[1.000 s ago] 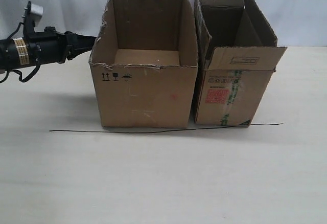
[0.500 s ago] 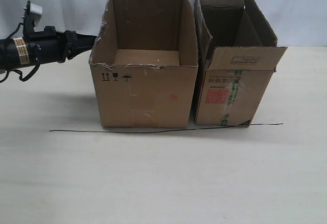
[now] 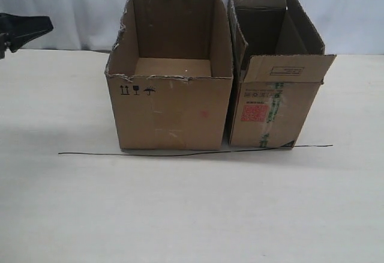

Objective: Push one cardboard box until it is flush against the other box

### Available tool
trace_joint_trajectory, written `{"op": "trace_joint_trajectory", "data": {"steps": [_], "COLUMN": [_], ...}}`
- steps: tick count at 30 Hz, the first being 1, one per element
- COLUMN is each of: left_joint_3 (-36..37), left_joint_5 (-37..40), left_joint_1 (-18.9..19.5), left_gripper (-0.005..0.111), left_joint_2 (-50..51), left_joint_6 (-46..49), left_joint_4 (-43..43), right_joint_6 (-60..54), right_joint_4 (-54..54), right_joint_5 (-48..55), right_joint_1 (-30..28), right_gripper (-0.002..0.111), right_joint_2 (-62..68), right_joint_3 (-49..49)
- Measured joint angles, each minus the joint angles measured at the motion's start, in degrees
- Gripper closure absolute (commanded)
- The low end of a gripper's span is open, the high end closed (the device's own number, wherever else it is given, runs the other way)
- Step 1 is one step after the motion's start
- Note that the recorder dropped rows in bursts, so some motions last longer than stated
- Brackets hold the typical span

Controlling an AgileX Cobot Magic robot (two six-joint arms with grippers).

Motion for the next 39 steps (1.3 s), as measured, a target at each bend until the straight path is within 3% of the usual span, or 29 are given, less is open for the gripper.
{"op": "trace_joint_trajectory", "data": {"steps": [11,16,21,26,29,31,34,36,39], "left_joint_3": [32.9,39.3,41.0,41.4,41.4,41.4,41.4,42.0,44.7], "left_joint_5": [-2.0,-2.0,-1.0,8.1,17.2,26.4,33.5,41.1,46.5], "left_joint_1": [1.0,1.0,1.0,1.0,-3.4,-10.9,-16.4,-19.1,-19.6], "left_gripper": [0.107,0.107,0.107,0.107,0.107,0.107,0.107,0.107,0.107], "left_joint_2": [-17.6,-25.7,-30.6,-40.5,-50.8,-60.7,-68.5,-75.7,-84.2], "left_joint_6": [27.5,32.1,32.7,28.0,25.5,24.6,23.1,19.3,16.4], "left_joint_4": [-14.7,-16.0,-14.9,-13.0,-15.4,-18.7,-19.7,-18.0,-17.5], "right_joint_6": [0.0,0.0,0.0,0.0,0.0,0.0,0.0,0.0,0.0], "right_joint_4": [0.0,0.0,0.0,0.0,0.0,0.0,0.0,0.0,0.0], "right_joint_5": [0.0,0.0,0.0,0.0,0.0,0.0,0.0,0.0,0.0], "right_joint_1": [0.0,0.0,0.0,0.0,0.0,0.0,0.0,0.0,0.0], "right_gripper": [0.103,0.103,0.103,0.103,0.103,0.103,0.103,0.103,0.103], "right_joint_2": [0.0,0.0,0.0,0.0,0.0,0.0,0.0,0.0,0.0], "right_joint_3": [0.0,0.0,0.0,0.0,0.0,0.0,0.0,0.0,0.0]}}
